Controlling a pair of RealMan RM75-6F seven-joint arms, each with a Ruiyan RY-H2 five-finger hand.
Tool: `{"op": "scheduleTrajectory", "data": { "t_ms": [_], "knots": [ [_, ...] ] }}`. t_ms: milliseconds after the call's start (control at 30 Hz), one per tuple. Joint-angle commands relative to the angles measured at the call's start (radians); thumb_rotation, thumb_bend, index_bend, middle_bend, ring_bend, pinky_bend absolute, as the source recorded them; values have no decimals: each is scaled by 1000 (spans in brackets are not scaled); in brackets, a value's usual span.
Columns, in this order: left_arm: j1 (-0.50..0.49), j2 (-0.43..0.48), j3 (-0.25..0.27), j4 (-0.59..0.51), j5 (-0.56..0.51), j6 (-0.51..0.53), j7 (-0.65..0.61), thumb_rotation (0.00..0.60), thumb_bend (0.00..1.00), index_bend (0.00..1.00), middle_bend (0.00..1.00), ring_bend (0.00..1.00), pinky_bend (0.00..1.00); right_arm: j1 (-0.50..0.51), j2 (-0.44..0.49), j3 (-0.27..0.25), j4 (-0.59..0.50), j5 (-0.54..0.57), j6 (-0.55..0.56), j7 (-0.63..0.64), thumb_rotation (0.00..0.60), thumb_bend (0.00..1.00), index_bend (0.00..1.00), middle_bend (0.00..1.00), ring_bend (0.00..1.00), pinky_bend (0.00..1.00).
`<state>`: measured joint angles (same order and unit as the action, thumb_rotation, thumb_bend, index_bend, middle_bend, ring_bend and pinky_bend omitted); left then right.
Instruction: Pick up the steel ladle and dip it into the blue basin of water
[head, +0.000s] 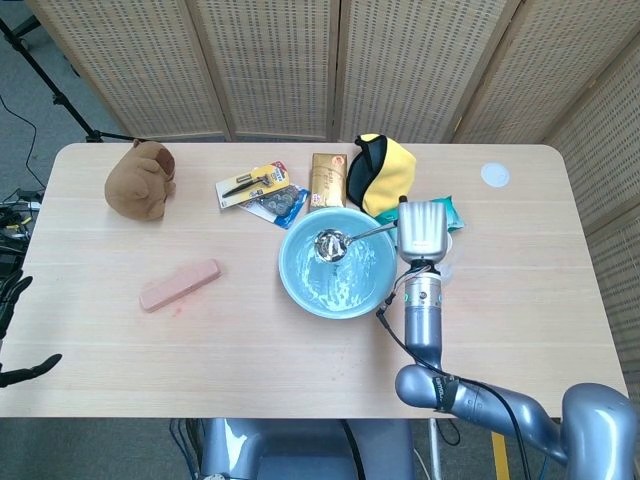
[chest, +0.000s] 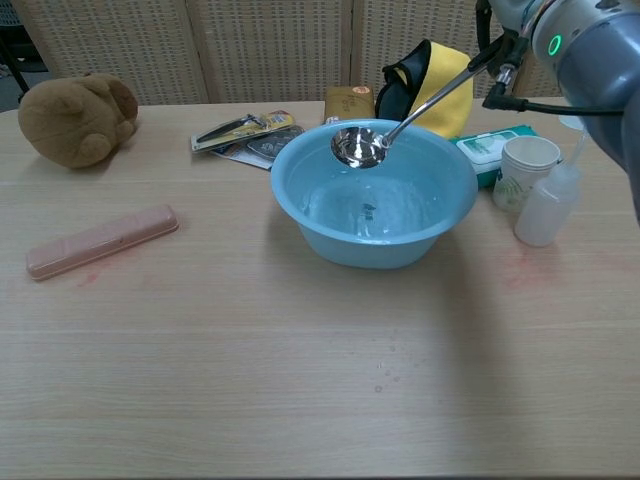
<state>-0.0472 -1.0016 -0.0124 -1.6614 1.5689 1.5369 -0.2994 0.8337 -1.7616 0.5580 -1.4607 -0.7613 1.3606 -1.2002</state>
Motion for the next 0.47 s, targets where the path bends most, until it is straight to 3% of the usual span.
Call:
{"op": "scheduleTrajectory", "data": {
  "t_ms": [33,467],
  "knots": [
    [0,0,0,-1,1,1,0,600,19,0,0,0,0,12,13,5,-24,18,18,-16,600,1000,805,931,947,1000],
    [1,1,1,2,4,4,-5,600,19,0,0,0,0,64,35,6,-90,126,97,-124,600,1000,806,931,947,1000]
  ]
}}
